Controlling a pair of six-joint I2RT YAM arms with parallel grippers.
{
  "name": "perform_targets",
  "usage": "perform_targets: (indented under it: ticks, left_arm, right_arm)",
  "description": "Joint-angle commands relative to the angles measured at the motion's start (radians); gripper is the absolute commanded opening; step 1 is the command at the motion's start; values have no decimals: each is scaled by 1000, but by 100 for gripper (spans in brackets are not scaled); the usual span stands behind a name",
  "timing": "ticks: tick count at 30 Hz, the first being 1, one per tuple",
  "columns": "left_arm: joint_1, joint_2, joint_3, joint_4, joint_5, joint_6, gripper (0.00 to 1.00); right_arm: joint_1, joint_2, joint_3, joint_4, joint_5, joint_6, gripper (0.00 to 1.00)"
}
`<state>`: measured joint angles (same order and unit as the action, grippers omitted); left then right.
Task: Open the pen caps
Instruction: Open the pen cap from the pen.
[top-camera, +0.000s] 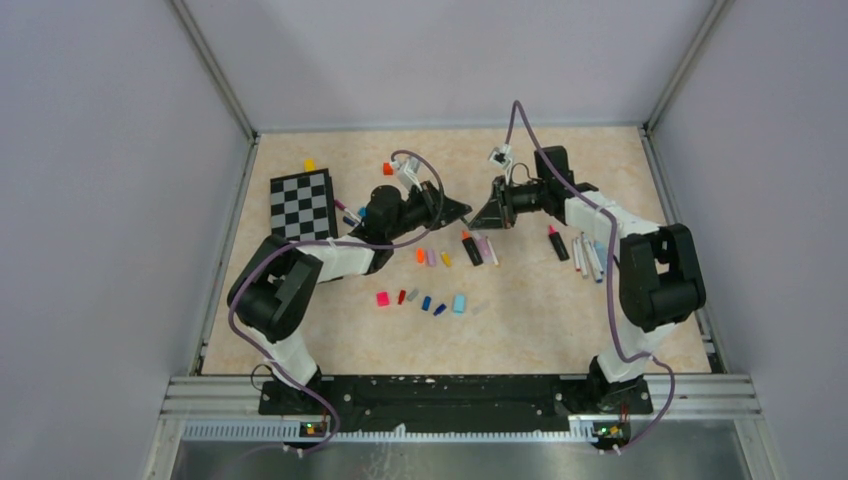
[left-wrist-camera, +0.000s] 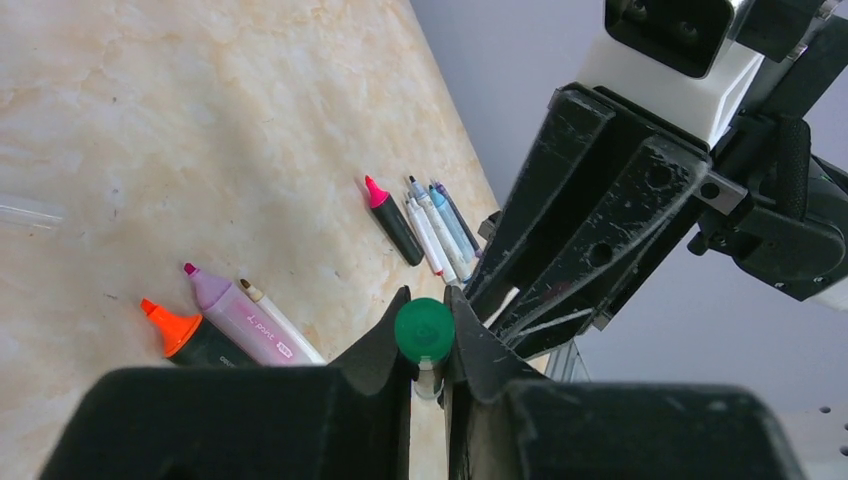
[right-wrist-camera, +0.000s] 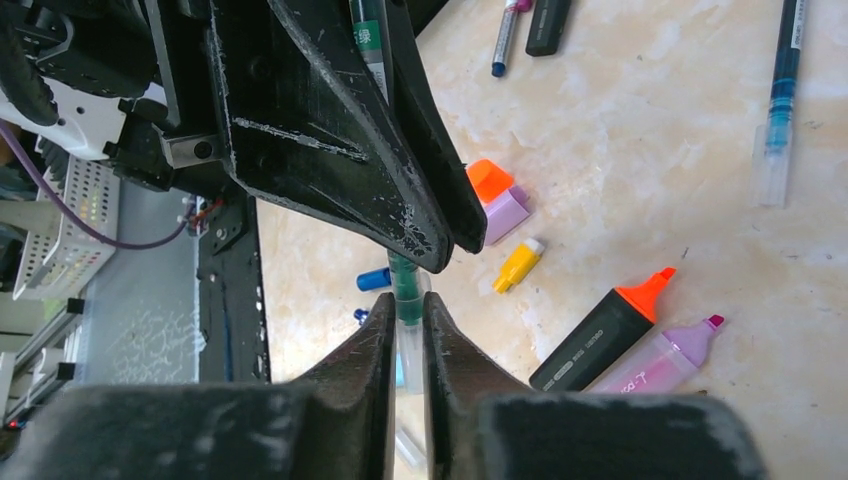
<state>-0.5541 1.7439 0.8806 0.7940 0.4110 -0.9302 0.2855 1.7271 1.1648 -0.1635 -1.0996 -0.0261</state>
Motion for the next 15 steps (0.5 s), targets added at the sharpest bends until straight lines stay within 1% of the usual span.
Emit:
perform_targets:
  ticks: [1, 2, 3, 4, 6, 9, 13, 15]
  left_arm:
    - [6, -21, -12, 38, -20, 37, 0]
    - [6, -24, -13, 37, -21, 40, 0]
    - [6, -26, -15, 39, -20, 40, 0]
    - [6, -29, -15, 39, -19, 41, 0]
    - [7, -29, -14, 40, -17, 37, 0]
    - [6, -29, -18, 45, -17, 28, 0]
    - [7, -33, -25, 54, -21, 13, 0]
    - [6, -37, -28, 59, -19, 7, 0]
  right_arm:
    - [-1, -61, -4, 8, -21, -27, 19]
    - [-2, -67, -9, 1, -18, -38, 29]
    - [0, -74, -12, -10, -3, -51, 37]
    - [2, -81, -16, -25, 8, -71, 42]
    - [15, -90, -15, -72, 40, -125, 49]
    - [47, -96, -5, -129, 86, -188, 52]
    - [89, -83, 18, -163, 159, -218, 52]
    - [103, -71, 31, -173, 182, -219, 50]
